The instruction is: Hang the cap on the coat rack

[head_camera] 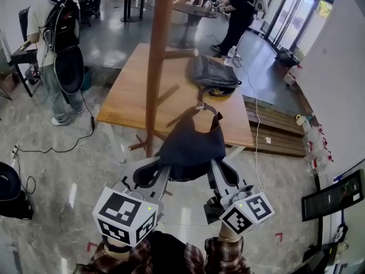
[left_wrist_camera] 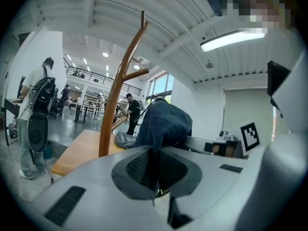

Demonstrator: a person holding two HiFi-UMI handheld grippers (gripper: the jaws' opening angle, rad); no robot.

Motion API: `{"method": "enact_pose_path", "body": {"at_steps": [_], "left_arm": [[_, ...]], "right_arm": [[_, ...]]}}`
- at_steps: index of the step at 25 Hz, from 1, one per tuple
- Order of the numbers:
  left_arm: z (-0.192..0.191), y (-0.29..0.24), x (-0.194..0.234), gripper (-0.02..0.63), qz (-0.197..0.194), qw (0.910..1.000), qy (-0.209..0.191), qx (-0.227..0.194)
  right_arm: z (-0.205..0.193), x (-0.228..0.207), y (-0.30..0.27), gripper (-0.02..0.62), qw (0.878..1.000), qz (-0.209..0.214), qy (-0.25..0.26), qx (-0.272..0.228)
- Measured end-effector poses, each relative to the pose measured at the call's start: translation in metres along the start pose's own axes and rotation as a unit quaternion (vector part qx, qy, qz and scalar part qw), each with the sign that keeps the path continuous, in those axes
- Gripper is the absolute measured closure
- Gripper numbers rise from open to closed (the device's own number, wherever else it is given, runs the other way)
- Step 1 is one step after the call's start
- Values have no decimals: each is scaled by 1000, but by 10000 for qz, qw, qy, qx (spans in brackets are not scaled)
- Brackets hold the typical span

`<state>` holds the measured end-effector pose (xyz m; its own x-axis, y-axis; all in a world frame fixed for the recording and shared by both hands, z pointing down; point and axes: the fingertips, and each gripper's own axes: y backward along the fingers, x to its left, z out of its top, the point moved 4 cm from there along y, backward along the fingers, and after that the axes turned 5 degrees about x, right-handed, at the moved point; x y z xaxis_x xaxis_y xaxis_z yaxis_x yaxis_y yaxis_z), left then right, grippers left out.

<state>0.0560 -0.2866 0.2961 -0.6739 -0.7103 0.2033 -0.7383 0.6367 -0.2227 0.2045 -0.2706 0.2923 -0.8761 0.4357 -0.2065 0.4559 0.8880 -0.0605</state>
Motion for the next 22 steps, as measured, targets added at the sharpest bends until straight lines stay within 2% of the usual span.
{"method": "enact_pose_path", "body": {"at_steps": [3, 10, 16, 19, 22], "left_arm": [[15, 0, -8, 586, -210, 9996, -176, -71], [63, 33, -25, 586, -385, 9959, -565, -589], [100, 65, -16, 586, -161, 9934, -789, -820], [113, 70, 2, 586, -29, 9891, -1028, -1058], [113, 66, 13, 586, 15, 9899, -959, -1040]], "right_arm": [[15, -1, 7, 574, 10000, 45, -28, -81], [63, 21, 19, 574, 9958, 624, -101, -670], [96, 47, 6, 574, 9893, 1025, 113, -1033], [103, 54, -12, 574, 9883, 1058, 247, -1071], [102, 52, -27, 574, 9893, 992, 287, -1029]]}}
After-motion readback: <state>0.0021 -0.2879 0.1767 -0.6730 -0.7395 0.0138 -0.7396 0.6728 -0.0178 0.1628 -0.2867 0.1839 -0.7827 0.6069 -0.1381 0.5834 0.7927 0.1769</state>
